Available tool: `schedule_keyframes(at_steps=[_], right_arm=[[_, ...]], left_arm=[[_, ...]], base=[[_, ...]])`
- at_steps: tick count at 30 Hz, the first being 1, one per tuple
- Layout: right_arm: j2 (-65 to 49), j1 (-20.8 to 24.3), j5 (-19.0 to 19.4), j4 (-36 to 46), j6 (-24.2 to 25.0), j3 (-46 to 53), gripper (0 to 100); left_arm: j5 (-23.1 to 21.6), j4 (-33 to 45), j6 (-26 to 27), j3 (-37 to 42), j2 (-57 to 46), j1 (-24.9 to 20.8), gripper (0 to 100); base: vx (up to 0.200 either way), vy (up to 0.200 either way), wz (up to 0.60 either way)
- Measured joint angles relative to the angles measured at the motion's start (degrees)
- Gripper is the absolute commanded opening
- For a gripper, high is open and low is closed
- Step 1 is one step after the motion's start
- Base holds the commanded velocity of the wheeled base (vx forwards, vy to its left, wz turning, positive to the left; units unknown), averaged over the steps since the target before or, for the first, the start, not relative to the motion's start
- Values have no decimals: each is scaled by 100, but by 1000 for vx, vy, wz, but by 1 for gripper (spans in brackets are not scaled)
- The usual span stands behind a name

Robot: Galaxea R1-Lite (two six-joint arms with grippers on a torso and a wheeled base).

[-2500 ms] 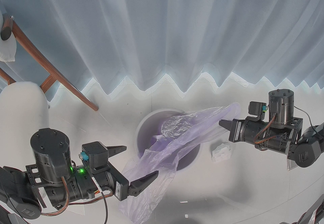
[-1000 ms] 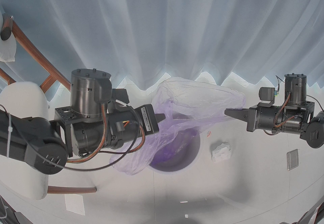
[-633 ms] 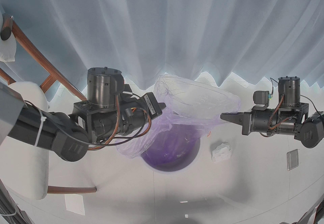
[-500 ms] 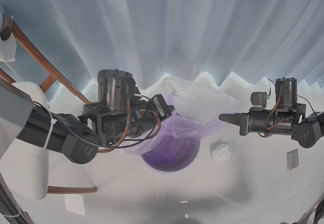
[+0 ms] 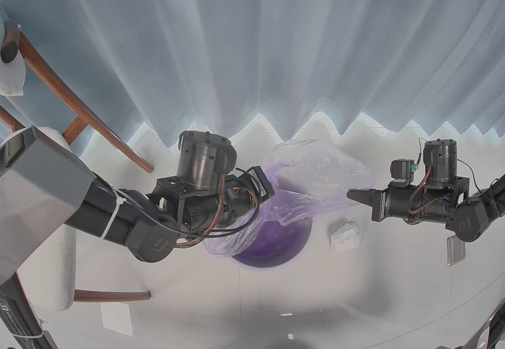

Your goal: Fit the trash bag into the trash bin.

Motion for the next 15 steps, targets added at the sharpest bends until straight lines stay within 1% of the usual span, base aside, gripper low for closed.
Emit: schedule_keyframes(at_steps=[3, 6, 10, 15], right_arm=[[68, 26, 161, -274, -11, 350, 0], [138, 74, 268, -501, -18, 642, 0], [256, 116, 304, -764, -18, 923, 0], [356, 151, 312, -1073, -18, 1345, 0]], left_arm=[[39, 24, -69, 30, 52, 221, 0], [112, 32, -158, 69, 88, 330, 0], [207, 40, -307, 107, 127, 356, 0], [311, 40, -347, 232, 154, 369, 0]], base=[[0, 0, 0], [0, 0, 0], [0, 0, 0], [0, 0, 0]])
